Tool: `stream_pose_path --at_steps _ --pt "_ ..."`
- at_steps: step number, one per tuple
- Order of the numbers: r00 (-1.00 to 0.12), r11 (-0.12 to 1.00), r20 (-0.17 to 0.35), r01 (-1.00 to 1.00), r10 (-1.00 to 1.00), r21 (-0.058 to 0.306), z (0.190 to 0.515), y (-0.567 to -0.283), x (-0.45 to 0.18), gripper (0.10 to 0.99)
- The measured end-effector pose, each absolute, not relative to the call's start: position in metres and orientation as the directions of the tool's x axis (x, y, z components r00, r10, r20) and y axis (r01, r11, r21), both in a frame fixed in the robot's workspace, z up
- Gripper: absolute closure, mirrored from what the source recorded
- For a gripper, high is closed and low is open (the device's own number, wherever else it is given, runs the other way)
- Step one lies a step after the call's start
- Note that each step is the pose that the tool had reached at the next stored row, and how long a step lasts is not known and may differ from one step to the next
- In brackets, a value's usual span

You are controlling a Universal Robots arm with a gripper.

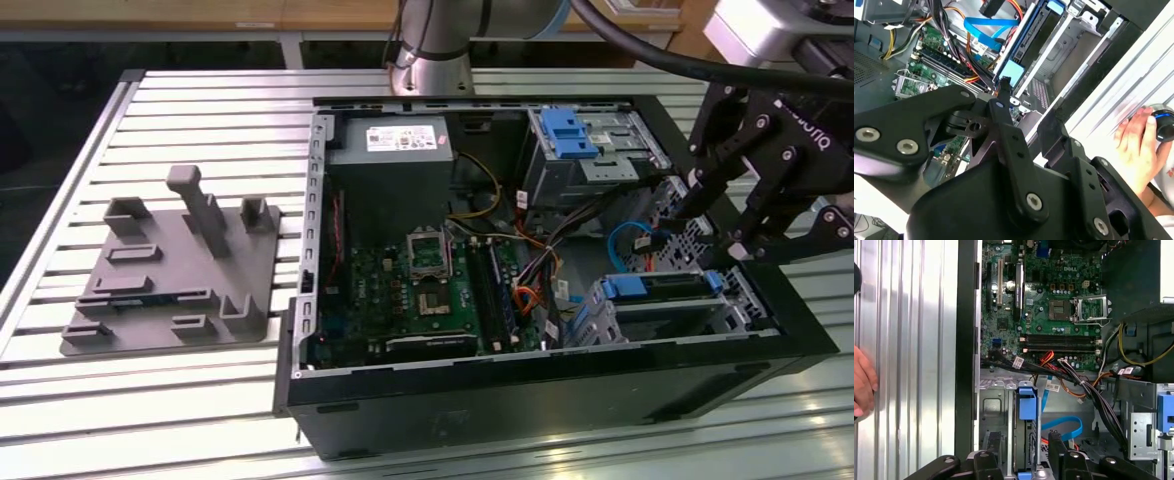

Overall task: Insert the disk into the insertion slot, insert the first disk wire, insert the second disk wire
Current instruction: 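Insert the disk into the insertion slot, then insert the first disk wire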

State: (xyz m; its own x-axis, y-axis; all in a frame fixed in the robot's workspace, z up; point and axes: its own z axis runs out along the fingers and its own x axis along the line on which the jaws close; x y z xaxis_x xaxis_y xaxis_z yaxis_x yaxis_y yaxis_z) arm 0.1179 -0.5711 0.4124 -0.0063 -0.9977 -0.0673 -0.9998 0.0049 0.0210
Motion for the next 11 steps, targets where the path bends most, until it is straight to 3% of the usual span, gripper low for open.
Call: stream_pose_path --at_steps 11 --pt "-0.006 0.005 -0.067 -1.000 -0.998 0.021 0.4120 -0.5711 0.1179 0.588"
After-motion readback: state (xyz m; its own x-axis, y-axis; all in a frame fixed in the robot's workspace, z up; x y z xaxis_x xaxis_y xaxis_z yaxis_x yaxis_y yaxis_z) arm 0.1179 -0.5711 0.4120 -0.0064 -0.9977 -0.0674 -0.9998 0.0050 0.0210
